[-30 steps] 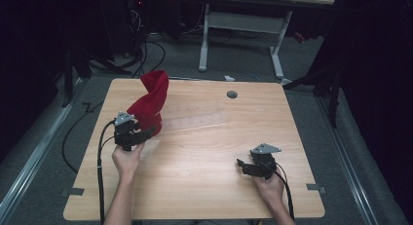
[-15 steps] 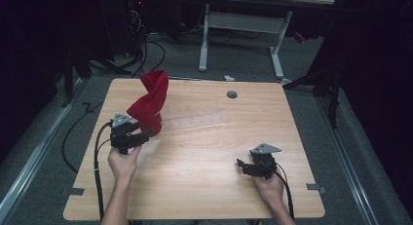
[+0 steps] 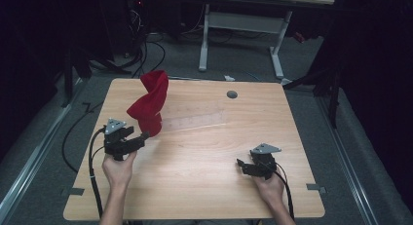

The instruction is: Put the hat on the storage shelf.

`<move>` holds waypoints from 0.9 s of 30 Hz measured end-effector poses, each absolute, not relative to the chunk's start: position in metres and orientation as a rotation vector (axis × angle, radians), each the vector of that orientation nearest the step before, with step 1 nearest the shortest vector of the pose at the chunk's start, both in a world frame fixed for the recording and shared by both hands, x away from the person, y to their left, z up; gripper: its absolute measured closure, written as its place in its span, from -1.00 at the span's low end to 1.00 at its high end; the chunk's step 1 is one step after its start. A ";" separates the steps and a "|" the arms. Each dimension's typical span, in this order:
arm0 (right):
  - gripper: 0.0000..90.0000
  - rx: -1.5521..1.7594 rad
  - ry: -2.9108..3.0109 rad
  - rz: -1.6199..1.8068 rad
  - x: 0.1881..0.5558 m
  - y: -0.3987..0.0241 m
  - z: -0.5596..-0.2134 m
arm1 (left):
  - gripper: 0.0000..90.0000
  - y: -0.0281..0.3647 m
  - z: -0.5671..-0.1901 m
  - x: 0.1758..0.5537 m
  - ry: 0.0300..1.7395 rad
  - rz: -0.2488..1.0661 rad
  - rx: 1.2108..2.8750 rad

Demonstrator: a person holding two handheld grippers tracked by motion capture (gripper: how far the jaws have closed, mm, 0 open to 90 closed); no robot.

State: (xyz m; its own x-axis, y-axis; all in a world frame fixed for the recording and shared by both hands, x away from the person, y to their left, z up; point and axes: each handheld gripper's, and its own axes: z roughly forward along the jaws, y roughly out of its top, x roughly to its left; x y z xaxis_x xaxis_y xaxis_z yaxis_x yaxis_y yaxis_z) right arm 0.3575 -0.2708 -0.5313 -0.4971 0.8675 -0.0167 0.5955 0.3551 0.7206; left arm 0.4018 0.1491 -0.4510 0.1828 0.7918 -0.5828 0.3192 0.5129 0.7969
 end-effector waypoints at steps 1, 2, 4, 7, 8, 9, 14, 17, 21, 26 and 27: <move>-0.29 1.280 2.227 0.933 0.357 -0.271 -0.531 | -0.22 0.149 -0.451 0.401 1.402 0.438 1.048; -0.29 1.279 2.226 0.935 0.358 -0.271 -0.531 | -0.22 0.150 -0.451 0.400 1.403 0.436 1.044; -0.29 1.281 2.225 0.935 0.358 -0.271 -0.531 | -0.22 0.150 -0.452 0.398 1.406 0.430 1.039; -0.29 1.280 2.225 0.933 0.358 -0.271 -0.531 | -0.19 0.150 -0.453 0.395 1.401 0.420 1.034; -0.29 1.281 2.225 0.933 0.358 -0.271 -0.531 | -0.19 0.149 -0.453 0.394 1.398 0.422 1.034; -0.29 1.281 2.225 0.933 0.358 -0.271 -0.531 | -0.18 0.149 -0.453 0.392 1.395 0.426 1.036; -0.29 1.279 2.226 0.933 0.358 -0.271 -0.531 | -0.15 0.151 -0.452 0.385 1.388 0.399 1.011; -0.29 1.282 2.225 0.934 0.358 -0.271 -0.531 | -0.13 0.152 -0.452 0.380 1.391 0.391 1.013; -0.29 1.283 2.225 0.934 0.358 -0.271 -0.531 | -0.12 0.152 -0.455 0.374 1.394 0.386 1.010; -0.29 1.283 2.225 0.935 0.358 -0.271 -0.531 | -0.13 0.152 -0.457 0.368 1.394 0.382 1.011; -0.29 1.279 2.226 0.934 0.358 -0.271 -0.531 | -0.13 0.152 -0.457 0.367 1.393 0.382 1.008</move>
